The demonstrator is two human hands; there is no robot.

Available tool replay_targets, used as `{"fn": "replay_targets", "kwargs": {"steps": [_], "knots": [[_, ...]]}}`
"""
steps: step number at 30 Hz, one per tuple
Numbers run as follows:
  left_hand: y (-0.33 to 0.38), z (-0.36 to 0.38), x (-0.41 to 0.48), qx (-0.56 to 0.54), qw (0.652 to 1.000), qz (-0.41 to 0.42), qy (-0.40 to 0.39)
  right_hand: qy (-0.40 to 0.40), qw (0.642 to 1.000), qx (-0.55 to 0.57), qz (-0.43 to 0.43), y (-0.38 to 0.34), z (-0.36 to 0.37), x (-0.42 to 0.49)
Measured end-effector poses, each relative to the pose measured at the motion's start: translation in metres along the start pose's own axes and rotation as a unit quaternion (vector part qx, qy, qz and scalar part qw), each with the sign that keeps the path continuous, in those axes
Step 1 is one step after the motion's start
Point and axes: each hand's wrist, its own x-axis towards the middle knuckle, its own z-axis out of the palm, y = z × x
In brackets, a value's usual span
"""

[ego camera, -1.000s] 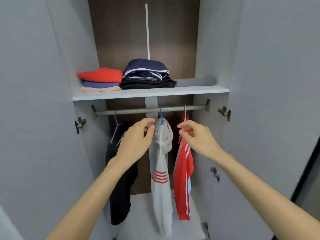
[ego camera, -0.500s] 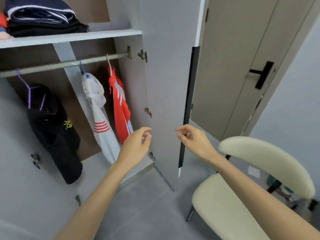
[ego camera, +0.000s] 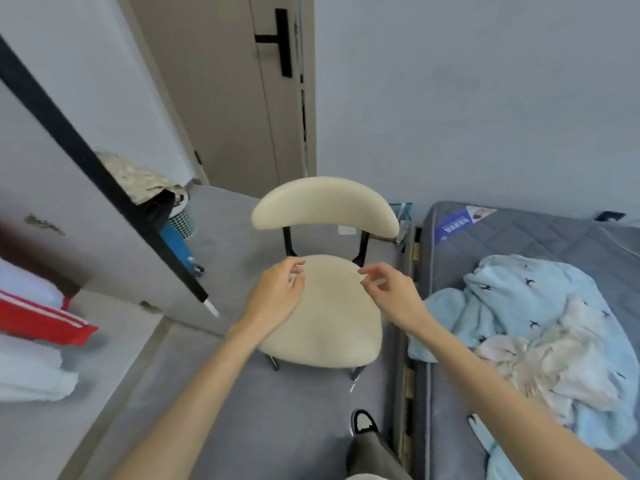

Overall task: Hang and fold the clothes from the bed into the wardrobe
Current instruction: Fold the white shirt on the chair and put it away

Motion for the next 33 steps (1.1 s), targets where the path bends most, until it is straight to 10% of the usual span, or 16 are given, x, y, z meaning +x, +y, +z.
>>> {"fn": "replay_targets", "kwargs": {"steps": [19, 33], "knots": [[0.175, 0.401, 0.113, 0.026, 0.9, 0.153, -0.408, 0.211, 0.871, 0.071, 0.439, 0.381, -0.134, -0.054], [0.147, 0.535, 0.128, 0.059, 0.867, 0.12, -0.479, 0.162, 0.901, 0.006, 0.401, 0.491, -0.115, -0.01]]}}
